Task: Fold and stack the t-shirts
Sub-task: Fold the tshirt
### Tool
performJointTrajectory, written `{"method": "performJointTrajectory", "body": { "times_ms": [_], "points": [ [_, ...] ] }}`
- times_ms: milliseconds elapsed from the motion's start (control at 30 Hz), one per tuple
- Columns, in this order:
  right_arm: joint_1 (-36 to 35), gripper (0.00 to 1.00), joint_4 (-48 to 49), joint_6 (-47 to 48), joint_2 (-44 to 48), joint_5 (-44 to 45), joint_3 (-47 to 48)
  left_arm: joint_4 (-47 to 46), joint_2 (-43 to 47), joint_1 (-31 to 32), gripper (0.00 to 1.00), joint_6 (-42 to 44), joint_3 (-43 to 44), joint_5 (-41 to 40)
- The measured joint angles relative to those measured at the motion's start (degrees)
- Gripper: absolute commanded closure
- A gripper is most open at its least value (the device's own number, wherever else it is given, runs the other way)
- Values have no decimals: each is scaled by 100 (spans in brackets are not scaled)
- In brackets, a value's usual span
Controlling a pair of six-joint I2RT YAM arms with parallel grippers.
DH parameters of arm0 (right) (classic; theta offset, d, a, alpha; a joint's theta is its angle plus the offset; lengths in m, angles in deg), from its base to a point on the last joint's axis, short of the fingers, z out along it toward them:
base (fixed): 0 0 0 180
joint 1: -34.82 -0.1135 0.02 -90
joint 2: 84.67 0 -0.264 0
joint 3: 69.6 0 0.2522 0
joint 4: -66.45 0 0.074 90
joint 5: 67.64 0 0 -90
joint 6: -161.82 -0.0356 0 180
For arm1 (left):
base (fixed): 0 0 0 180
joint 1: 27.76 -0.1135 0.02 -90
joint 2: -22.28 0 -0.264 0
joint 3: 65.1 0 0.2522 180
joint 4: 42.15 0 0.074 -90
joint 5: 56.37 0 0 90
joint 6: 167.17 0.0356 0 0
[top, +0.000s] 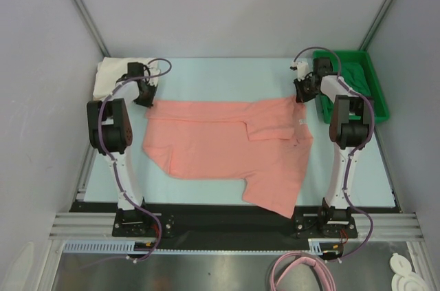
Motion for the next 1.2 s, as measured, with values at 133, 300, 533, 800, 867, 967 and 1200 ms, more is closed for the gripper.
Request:
{"method": "performJointTrajectory", "body": {
  "times_ms": [133,300,533,800,867,967,1200],
  "points": [
    [0,100,-37,-13,-162,0,256,74,-190,37,100,-7,295,-4],
    [-4,100,-35,-15,-256,15,413,105,-278,79,100,-59,490,-7],
    [-11,61,-7,-90,-249,24,396,70,-251,203,59,-122,520,-15],
    [-9,49,586,-98,1357,208,-1521,-334,2009,680,40,-125,-1635,-105],
    [2,49,741,-70,2175,212,-2162,-481,2907,785,37,-118,-2144,46],
    [9,49,979,92,3331,79,-2900,-813,4022,785,36,-151,-2826,361],
    [-153,48,804,1467,5501,-439,-5038,-1165,4629,728,34,-144,-4242,1521]
  ]
}}
